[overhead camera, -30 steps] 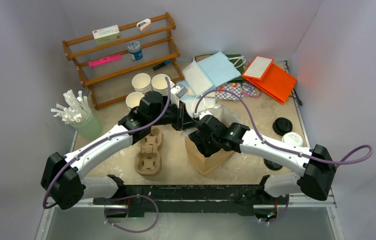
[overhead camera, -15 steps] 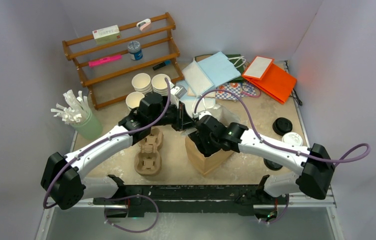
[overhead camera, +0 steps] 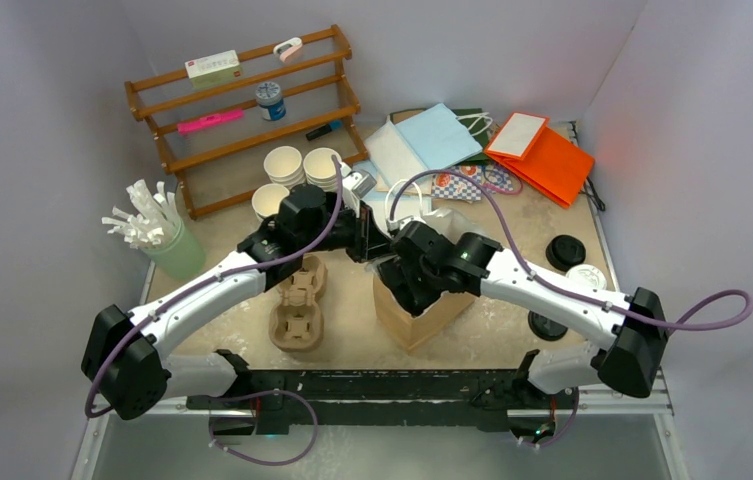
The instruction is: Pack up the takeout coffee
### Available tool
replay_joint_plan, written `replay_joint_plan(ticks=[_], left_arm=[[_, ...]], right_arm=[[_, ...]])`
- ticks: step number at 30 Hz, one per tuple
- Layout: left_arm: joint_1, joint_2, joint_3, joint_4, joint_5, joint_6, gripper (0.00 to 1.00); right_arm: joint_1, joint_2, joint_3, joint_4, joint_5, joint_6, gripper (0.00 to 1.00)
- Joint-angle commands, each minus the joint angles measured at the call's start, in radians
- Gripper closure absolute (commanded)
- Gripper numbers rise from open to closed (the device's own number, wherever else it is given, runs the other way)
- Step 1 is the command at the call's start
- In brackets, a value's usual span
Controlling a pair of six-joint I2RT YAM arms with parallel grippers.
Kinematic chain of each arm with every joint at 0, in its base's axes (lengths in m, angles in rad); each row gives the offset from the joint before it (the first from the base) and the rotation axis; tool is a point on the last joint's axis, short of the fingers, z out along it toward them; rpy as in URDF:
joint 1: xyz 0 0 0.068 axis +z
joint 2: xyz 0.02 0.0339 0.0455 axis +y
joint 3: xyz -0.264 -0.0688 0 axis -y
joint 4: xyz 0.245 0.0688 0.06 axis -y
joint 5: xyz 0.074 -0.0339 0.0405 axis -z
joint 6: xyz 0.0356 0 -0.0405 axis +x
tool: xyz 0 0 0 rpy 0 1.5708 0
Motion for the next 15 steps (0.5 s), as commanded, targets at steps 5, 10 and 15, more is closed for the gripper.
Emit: replay_joint_plan(ticks=[5, 10, 15], left_arm=[[-0.019, -0.003, 0.063, -0.023, 0.028, 0.058, 1.00], [-0.023, 0.001, 0.074, -0.063, 0.022, 0.065, 1.00], [-0.034, 0.003, 0.085, -0.071, 0.010, 0.070, 1.00]], right_arm=[[0.013, -0.062, 0.087, -0.058, -0.006, -0.014, 0.01], [0.013, -0.090, 0.110, -0.066, 0.005, -0.018, 0.01], [0.012, -0.103, 0.089, -0.064, -0.009, -0.016, 0.01]])
